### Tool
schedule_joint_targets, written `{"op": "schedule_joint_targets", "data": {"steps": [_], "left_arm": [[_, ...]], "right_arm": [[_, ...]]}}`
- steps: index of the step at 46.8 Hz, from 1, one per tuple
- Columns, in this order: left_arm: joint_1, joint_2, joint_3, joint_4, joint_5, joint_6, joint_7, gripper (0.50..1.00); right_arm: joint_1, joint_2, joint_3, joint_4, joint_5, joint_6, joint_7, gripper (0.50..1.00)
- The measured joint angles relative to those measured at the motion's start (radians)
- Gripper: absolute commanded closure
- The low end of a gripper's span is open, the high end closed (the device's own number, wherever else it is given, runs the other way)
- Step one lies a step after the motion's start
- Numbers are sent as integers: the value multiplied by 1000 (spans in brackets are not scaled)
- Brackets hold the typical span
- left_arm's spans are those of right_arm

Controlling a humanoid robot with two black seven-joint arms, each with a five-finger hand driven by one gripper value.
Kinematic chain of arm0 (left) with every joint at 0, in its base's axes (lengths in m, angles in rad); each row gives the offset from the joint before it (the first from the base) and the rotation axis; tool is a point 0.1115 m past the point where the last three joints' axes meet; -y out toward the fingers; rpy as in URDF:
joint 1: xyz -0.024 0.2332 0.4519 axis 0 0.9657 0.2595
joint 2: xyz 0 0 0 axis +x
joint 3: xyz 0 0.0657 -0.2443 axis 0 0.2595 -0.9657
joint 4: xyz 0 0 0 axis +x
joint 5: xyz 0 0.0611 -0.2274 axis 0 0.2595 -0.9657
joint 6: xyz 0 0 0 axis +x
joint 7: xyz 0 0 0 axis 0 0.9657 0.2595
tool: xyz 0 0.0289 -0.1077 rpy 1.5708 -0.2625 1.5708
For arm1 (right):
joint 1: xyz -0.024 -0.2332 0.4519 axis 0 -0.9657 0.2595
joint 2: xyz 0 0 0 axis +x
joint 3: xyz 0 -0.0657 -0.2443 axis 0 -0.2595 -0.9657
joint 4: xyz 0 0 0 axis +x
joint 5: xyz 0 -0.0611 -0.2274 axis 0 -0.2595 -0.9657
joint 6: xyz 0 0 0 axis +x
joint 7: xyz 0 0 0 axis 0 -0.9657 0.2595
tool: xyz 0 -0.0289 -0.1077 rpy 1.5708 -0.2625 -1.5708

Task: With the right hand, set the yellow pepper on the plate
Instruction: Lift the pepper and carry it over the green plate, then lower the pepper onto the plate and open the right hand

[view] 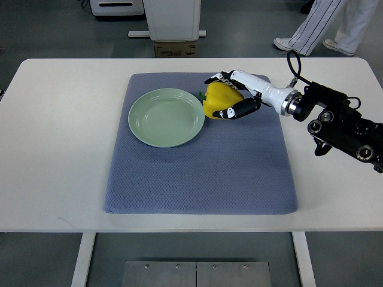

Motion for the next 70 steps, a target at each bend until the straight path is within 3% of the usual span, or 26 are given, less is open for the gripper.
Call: {"op": "schedule_joint_targets", "data": {"steps": [23,36,53,70], "left_arm": [[0,0,0,0,0,0,0,500],[0,0,0,0,0,0,0,500],[0,0,0,0,0,0,0,500],[0,0,0,0,0,0,0,500]], "right_arm": [[70,285,-15,-125,-1,-5,-89,1000],[71,291,-22,-177,-2,-6,-141,1000],[60,290,-43,-151,23,-16,-242,1000],[54,290,-43,-129,57,-18,-253,988]]}}
